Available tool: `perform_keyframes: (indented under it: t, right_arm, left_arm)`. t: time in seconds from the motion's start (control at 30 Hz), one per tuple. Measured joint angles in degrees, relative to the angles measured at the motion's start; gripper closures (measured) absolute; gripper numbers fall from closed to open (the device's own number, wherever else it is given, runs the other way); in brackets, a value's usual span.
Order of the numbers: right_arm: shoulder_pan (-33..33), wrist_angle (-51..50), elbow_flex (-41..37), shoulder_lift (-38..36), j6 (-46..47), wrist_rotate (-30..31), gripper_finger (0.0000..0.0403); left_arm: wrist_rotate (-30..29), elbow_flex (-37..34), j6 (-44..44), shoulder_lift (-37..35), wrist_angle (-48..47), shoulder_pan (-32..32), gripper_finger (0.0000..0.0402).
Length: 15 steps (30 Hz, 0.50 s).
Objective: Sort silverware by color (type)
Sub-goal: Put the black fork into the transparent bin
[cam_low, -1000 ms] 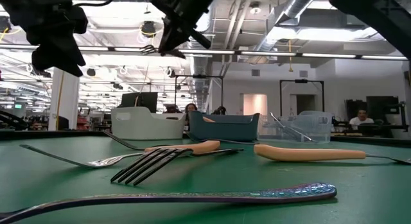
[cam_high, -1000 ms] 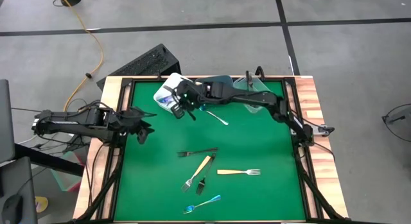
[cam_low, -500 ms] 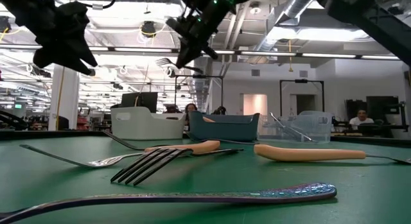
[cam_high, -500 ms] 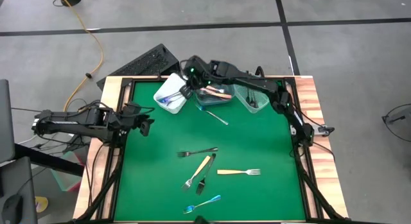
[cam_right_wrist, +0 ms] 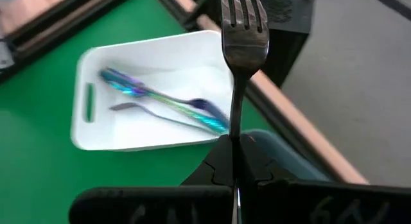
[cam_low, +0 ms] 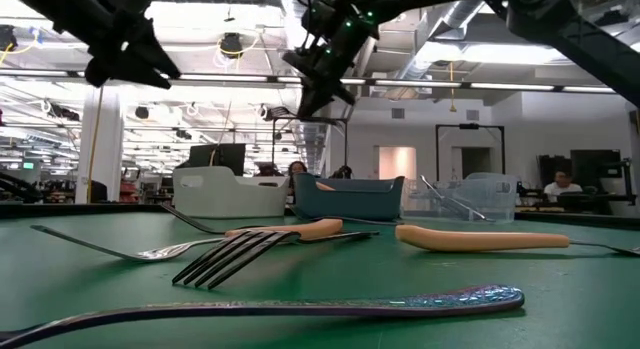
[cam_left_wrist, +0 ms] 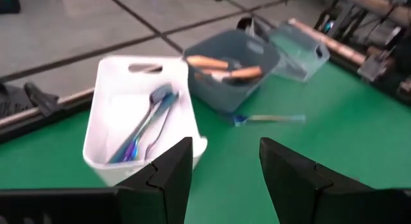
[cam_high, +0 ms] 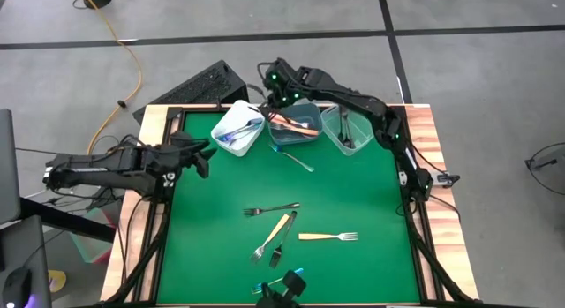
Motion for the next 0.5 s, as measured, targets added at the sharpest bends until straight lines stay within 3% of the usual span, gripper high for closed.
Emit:
perform_keyframes:
  t: [0.3,0.5]
  right_arm:
    - [-4.2,-6.2,0.0,-5.0,-6.0,0.7,0.0394]
    - [-6.4,-17.4,0.0,-10.9,-13.0,7.3,0.0394]
  left_arm:
    - [1.1,0.0,-3.1,0.0,8.7,7.1,0.0237]
    - [0.4,0.0,-4.5,0.1,10.5,10.4,0.0237]
